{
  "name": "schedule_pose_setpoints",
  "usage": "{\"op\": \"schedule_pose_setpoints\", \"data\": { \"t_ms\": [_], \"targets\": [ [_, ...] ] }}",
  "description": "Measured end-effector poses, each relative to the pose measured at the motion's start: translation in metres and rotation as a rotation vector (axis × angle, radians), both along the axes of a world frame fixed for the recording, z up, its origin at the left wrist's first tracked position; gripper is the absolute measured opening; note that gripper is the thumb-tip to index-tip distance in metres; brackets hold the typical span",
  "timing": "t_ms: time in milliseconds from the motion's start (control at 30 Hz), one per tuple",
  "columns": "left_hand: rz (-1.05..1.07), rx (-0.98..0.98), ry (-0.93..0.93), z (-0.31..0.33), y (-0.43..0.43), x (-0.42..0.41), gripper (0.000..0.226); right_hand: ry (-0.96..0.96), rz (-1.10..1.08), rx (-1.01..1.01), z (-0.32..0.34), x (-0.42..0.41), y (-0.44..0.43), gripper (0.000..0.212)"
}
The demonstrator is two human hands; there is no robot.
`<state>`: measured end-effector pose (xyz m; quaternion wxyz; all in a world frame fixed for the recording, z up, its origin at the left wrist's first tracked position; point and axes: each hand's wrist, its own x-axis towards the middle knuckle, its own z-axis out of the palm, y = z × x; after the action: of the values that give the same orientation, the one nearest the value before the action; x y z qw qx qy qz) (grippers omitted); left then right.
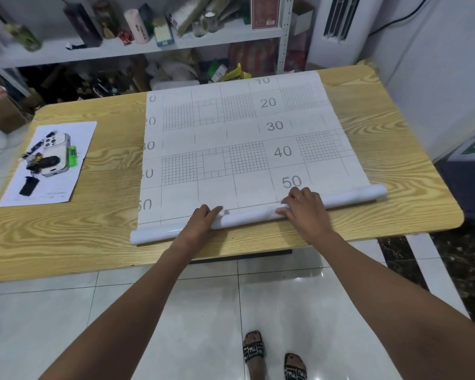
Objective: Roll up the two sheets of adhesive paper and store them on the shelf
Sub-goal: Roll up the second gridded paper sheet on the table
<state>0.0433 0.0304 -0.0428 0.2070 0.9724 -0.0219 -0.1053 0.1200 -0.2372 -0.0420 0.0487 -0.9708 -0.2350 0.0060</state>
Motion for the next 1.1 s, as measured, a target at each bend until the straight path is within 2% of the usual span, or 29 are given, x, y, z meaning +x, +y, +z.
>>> {"op": "schedule_pose_setpoints", "data": {
  "t_ms": [67, 167, 267, 400, 500, 667, 800, 933, 1000, 1100],
  "targets": [
    [0.002, -0.020, 0.015, -0.002, 0.004, -0.002, 0.057, 0.013, -0.014, -0.018, 0.000, 0.000, 0.002, 0.037],
    [0.020, -0.030, -0.015, 0.001, 0.004, 0.001, 0.053, 0.022, -0.027, 0.000, 0.001, -0.002, 0.004, 0.037],
    [0.050, -0.010, 0.037, 0.002, 0.006, 0.002, 0.051, 0.027, -0.047, 0.066, 0.002, -0.004, 0.005, 0.036],
    [0.076, 0.048, 0.131, 0.008, 0.007, 0.011, 0.045, 0.038, -0.021, 0.100, 0.000, -0.007, 0.003, 0.043],
    [0.100, 0.019, 0.173, 0.010, 0.009, 0.014, 0.038, 0.050, 0.007, 0.092, -0.002, -0.010, 0.001, 0.056],
    [0.051, -0.036, 0.177, 0.011, 0.019, 0.013, 0.033, 0.013, 0.029, 0.097, -0.001, -0.008, 0.001, 0.050],
    [0.086, -0.111, 0.125, 0.009, 0.017, 0.009, 0.011, 0.069, 0.041, 0.084, 0.004, -0.006, 0.003, 0.052],
    [0.043, -0.057, 0.032, 0.006, 0.021, 0.012, 0.025, 0.136, 0.030, 0.136, 0.005, -0.005, 0.004, 0.058],
    [0.002, -0.031, 0.077, 0.012, 0.022, 0.012, 0.028, 0.168, 0.004, 0.205, 0.008, -0.006, 0.005, 0.059],
    [0.014, -0.045, 0.097, 0.017, 0.021, 0.011, 0.032, 0.187, -0.014, 0.221, 0.010, -0.006, 0.006, 0.049]
  ]
}}
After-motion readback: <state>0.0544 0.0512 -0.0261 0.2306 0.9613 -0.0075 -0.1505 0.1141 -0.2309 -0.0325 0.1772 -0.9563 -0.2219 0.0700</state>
